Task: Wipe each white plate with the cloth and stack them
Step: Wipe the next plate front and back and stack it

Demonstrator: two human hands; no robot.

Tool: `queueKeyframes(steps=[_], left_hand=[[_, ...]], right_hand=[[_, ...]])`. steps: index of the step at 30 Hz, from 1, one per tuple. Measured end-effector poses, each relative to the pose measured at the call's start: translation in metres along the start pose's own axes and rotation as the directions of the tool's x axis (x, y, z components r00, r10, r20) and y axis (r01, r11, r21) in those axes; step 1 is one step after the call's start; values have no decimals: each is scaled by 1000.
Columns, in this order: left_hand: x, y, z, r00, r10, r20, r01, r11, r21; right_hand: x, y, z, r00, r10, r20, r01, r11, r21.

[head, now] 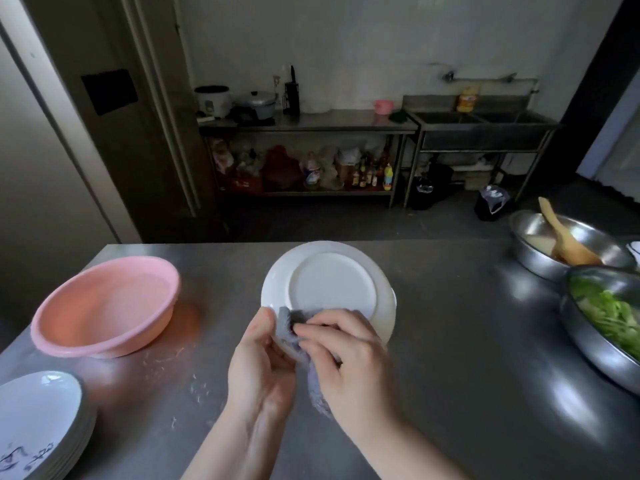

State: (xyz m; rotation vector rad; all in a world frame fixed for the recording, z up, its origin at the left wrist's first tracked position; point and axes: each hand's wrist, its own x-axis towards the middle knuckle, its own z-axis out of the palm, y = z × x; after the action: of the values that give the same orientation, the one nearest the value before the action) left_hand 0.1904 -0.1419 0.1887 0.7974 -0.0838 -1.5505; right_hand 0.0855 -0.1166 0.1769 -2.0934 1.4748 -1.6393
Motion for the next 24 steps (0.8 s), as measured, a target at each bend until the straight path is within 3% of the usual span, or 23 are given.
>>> queueKeyframes(steps=[4, 7, 9, 12, 14, 16, 18, 24], left_hand=[[25, -8, -6, 957, 277, 90, -290, 873, 393], [48, -12, 3, 855, 416, 310, -518, 645, 562], [63, -17, 13, 714, 450, 536, -695, 362, 622], [90, -27, 26, 426, 371, 825, -813, -243, 529], [109, -36, 33, 274, 239, 931, -818, -451, 357], [128, -44, 36, 177, 127, 976, -811, -543, 218], [144, -51, 35, 124, 55, 991, -795, -591, 133], [168, -70, 11, 18, -45, 999, -803, -596, -13]], right_hand=[[-7, 40, -34, 935, 327, -137, -297, 933, 201], [-10, 74, -60, 864, 462, -200, -427, 883, 196], [-12, 93, -73, 817, 527, -234, -490, 848, 202], [-15, 112, -82, 782, 563, -266, -526, 826, 203], [-18, 118, -83, 778, 567, -269, -527, 823, 210], [-21, 121, -84, 777, 565, -277, -519, 824, 224], [-25, 126, -87, 776, 559, -291, -516, 829, 217], [-29, 137, -91, 761, 579, -291, -544, 815, 198]])
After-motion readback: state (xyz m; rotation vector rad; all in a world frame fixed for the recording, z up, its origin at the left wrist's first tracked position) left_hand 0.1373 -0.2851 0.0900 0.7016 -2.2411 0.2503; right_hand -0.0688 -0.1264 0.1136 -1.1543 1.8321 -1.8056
